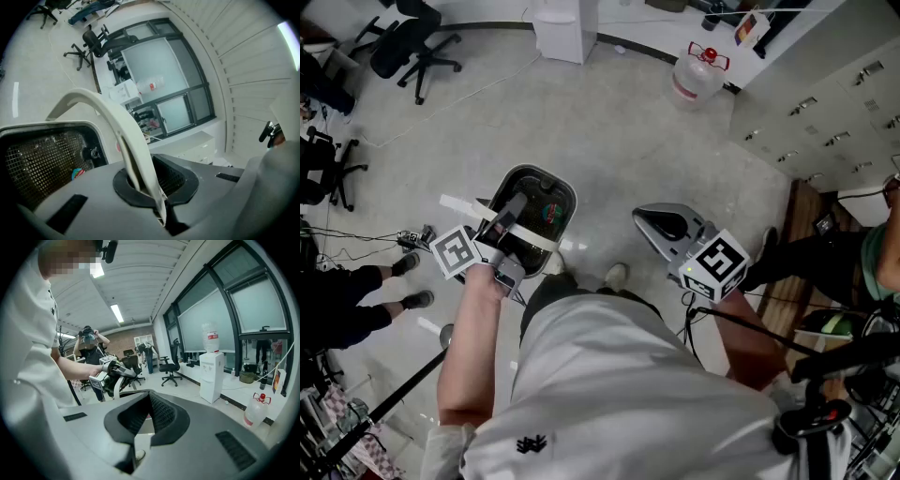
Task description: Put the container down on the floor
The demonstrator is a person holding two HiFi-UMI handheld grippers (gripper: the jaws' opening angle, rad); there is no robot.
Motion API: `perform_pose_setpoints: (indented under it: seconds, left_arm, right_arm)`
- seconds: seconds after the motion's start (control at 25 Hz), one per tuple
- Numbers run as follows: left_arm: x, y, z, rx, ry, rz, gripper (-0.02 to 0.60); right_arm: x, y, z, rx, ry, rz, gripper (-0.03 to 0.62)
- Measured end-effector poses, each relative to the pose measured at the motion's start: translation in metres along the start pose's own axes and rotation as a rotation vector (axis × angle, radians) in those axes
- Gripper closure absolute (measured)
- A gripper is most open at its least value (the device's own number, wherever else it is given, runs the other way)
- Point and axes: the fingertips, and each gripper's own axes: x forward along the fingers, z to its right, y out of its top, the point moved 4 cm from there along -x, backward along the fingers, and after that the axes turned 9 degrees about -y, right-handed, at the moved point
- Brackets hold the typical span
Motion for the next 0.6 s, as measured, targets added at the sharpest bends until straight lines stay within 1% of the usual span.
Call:
perform_pose_setpoints:
  seconds: [0.16, 0.28, 0.4, 0.6]
  left_arm:
    - [-0.005, 0.005, -0.024, -0.008, -0.039, -0.009, 0.575]
    - [-0.003, 0.034, -0.021, -0.041, -0.070, -0.018, 0.575]
    - [0.005, 0.062, -0.013, -0.053, -0.084, -0.048, 0.575]
    - [0.004, 0.085, -0.022, -0.074, -0.105, -0.095, 0.575]
  right_arm:
    - [0.033, -0.005, -0.021, -0.013, -0.002, 0.021, 0.579]
    - [0.067, 0.025, -0.029, -0.007, -0.012, 0.025, 0.579]
    - [0.094, 0.056, -0.028, 0.014, -0.028, 0.018, 0.579]
    - [0.126, 0.070, -0.038, 0.015, -0.053, 0.002, 0.579]
